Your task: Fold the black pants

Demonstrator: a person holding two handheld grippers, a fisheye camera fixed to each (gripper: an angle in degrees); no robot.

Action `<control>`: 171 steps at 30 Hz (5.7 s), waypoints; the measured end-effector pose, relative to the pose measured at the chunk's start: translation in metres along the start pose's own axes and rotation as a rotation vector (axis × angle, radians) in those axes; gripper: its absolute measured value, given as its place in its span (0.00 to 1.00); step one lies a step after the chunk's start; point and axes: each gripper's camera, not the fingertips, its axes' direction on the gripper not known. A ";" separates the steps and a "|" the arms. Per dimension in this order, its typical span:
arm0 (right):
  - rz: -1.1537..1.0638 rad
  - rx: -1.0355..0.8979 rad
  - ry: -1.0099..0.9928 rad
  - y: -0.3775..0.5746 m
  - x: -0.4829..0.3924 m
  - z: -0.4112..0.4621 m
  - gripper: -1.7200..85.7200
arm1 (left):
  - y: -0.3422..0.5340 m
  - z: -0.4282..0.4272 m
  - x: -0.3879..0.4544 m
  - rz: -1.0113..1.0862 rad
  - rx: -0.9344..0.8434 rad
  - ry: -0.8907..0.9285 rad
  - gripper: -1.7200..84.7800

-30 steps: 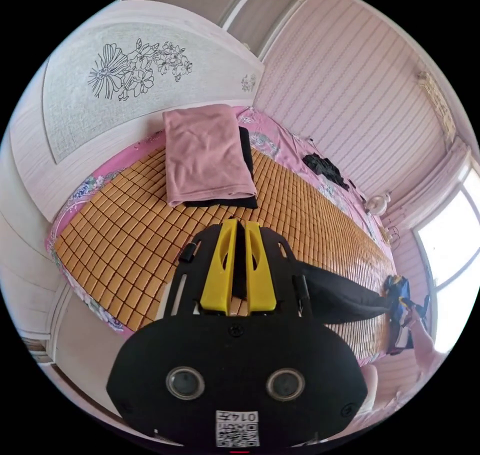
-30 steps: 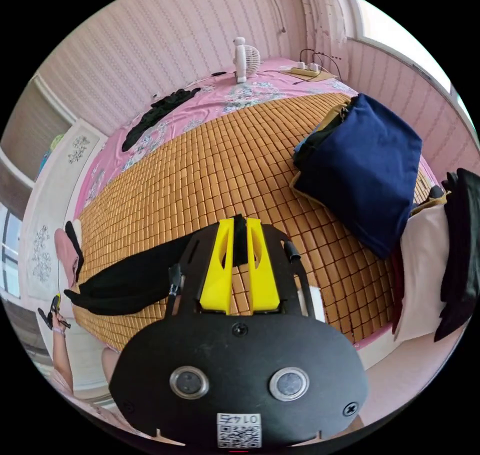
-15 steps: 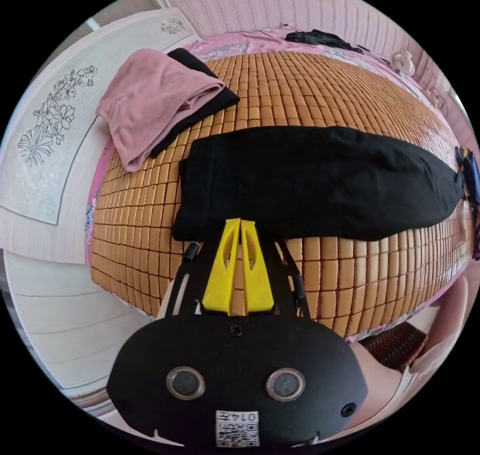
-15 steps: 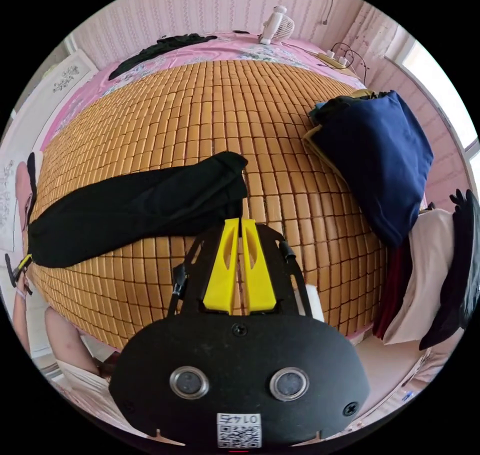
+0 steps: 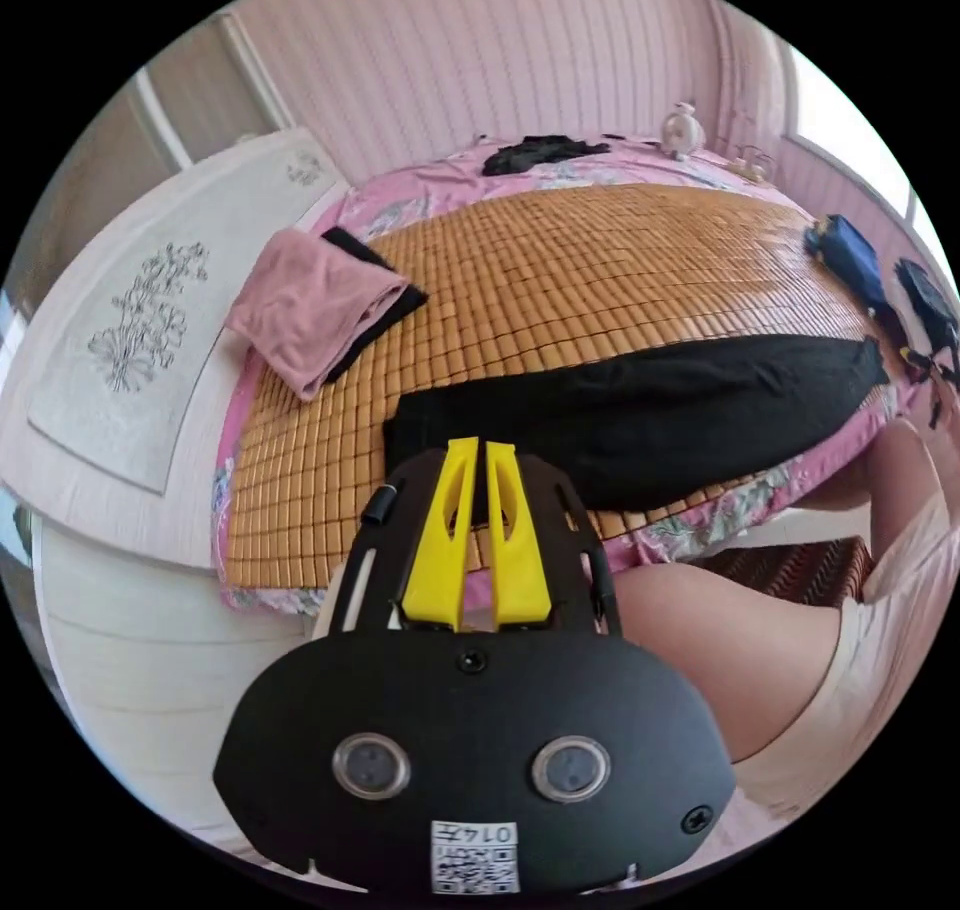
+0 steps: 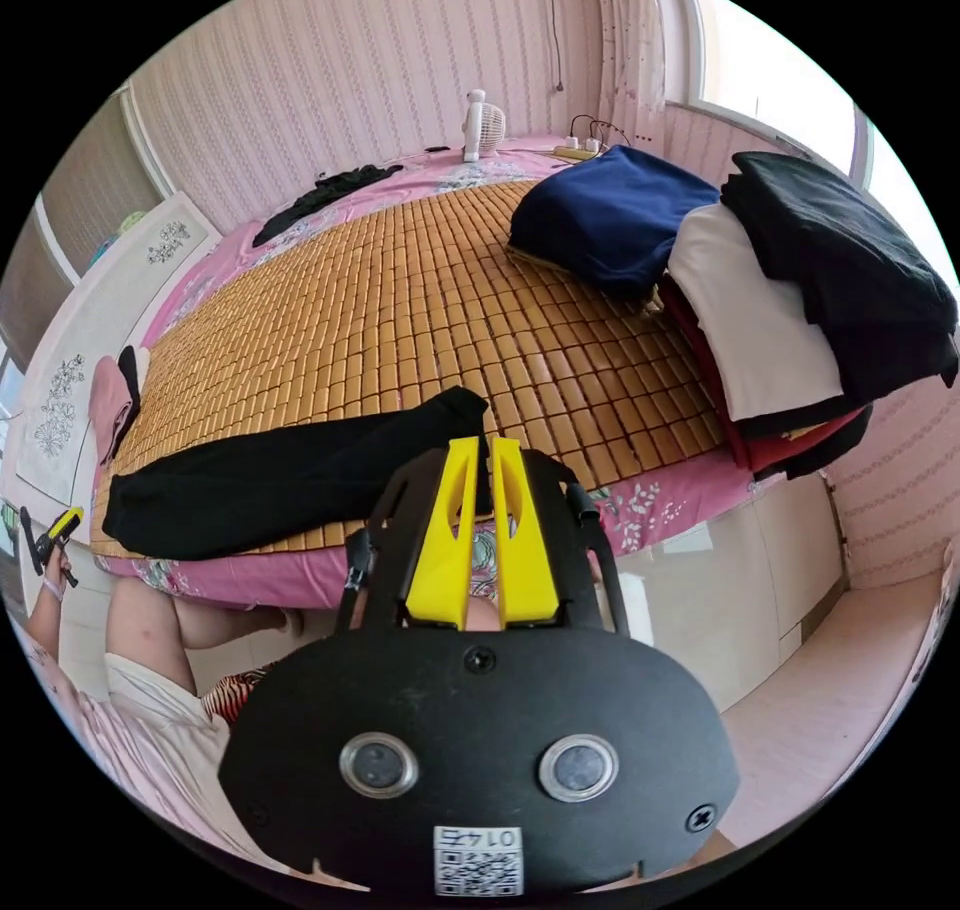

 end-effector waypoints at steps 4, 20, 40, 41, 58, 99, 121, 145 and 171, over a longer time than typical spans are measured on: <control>0.062 -0.075 -0.025 -0.005 0.007 0.038 0.11 | -0.059 -0.016 0.115 0.259 0.135 0.095 0.07; 0.114 0.013 -0.327 -0.016 0.051 -0.016 0.03 | -0.212 0.090 0.374 0.651 -0.040 0.439 0.10; 0.093 -0.181 -0.078 0.028 0.076 0.026 0.07 | -0.255 0.118 0.373 0.493 -0.082 0.486 0.01; 0.084 -0.143 -0.037 0.023 0.073 0.019 0.07 | -0.255 0.118 0.374 0.497 -0.084 0.481 0.01; 0.110 -0.003 -0.282 -0.016 0.069 0.008 0.05 | -0.244 0.067 0.327 0.463 0.072 0.444 0.01; -0.061 -0.309 0.337 -0.079 -0.075 0.044 0.09 | -0.046 0.057 0.254 0.312 -0.044 0.578 0.03; -1.204 -0.318 -0.607 -0.098 -0.840 0.204 0.16 | 0.136 0.022 -0.062 -0.032 0.101 0.204 0.19; -1.670 -0.654 -1.055 -0.118 -1.010 0.194 0.02 | 0.131 0.041 -0.155 0.059 0.301 0.439 0.18; -0.902 -0.374 -0.059 -0.089 -0.724 0.170 0.02 | 0.074 0.043 -0.053 -0.199 -0.036 -0.085 0.03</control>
